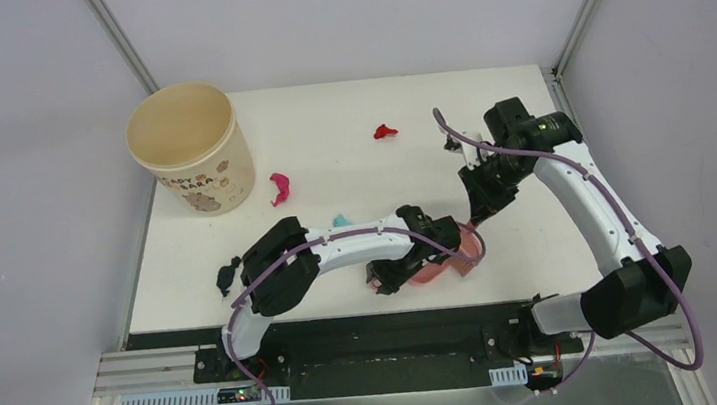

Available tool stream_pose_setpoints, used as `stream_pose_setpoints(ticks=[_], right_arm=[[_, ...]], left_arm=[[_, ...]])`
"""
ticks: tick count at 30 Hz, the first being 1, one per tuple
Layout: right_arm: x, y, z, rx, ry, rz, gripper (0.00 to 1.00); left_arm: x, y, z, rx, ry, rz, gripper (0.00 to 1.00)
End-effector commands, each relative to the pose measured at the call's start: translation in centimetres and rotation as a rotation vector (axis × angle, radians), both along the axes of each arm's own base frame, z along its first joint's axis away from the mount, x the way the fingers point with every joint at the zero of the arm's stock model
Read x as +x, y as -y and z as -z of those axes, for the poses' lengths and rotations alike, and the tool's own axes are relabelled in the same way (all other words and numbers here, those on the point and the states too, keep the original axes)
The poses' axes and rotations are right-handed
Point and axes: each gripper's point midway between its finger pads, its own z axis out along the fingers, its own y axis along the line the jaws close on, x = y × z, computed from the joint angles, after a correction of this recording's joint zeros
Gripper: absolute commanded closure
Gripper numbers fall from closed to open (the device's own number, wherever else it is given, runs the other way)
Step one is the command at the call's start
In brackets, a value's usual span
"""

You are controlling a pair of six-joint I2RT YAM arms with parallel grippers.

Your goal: Sweep away the paper scraps from the table

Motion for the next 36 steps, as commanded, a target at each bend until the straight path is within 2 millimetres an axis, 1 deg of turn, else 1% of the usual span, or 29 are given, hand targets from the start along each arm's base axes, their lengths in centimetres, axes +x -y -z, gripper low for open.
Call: stream_pose_setpoints(ticks=[1,4,6,9,13,16,18,19,20,25,29,31,32,36], right_arm=[[-1.2,0.9,-1.7,-0.021,0.035,-0.013,1.0],[-1.5,1.2,-2.1,-0.031,0.04,-0.013,1.0],[-1.6,1.2,-2.2,-0.031,0.036,-0.012,1.0],[-0.9,1.6,-2.8,-0.044,0.062,-0.001,1.0],[1.0,2.6,-5.1,-0.015,0.155,0.065,1.0],[2.9,4.7,-6.9,0.005,0.231,0.152,1.0],[3.7,5.8,-7.3,0.018,0.248,0.198,1.0],[3.8,6.1,-7.2,0.031,0.239,0.21,1.0],[3.7,5.8,-6.9,0.051,0.223,0.204,1.0],[3.6,5.9,-5.5,0.111,0.165,0.256,1.0],[4.3,6.4,-4.4,0.104,0.177,0.285,1.0],[4.9,6.9,-3.6,0.074,0.186,0.297,1.0],[5.2,7.2,-3.2,0.061,0.187,0.3,1.0],[5.2,6.9,-1.8,0.072,0.138,0.292,1.0]], left_arm=[[2.4,1.5,-2.1,-0.139,0.154,-0.007,1.0],[3.0,1.7,-2.3,-0.16,0.192,-0.006,1.0],[3.0,2.1,-2.3,-0.188,0.198,-0.008,1.0],[3.0,2.8,-2.4,-0.227,0.196,-0.011,1.0],[2.9,2.8,-2.5,-0.242,0.192,-0.016,1.0],[2.6,2.3,-2.8,-0.249,0.175,-0.03,1.0],[2.4,2.0,-3.1,-0.257,0.167,-0.044,1.0],[2.5,1.9,-3.4,-0.265,0.17,-0.048,1.0],[2.5,1.7,-3.8,-0.272,0.175,-0.053,1.0],[3.8,1.1,-5.2,-0.305,0.208,-0.081,1.0],[4.4,0.6,-6.5,-0.331,0.201,-0.108,1.0],[4.1,0.0,-6.5,-0.317,0.18,-0.1,1.0],[3.7,-0.3,-6.2,-0.297,0.156,-0.095,1.0],[1.8,-2.2,-4.7,-0.198,0.054,-0.077,1.0]])
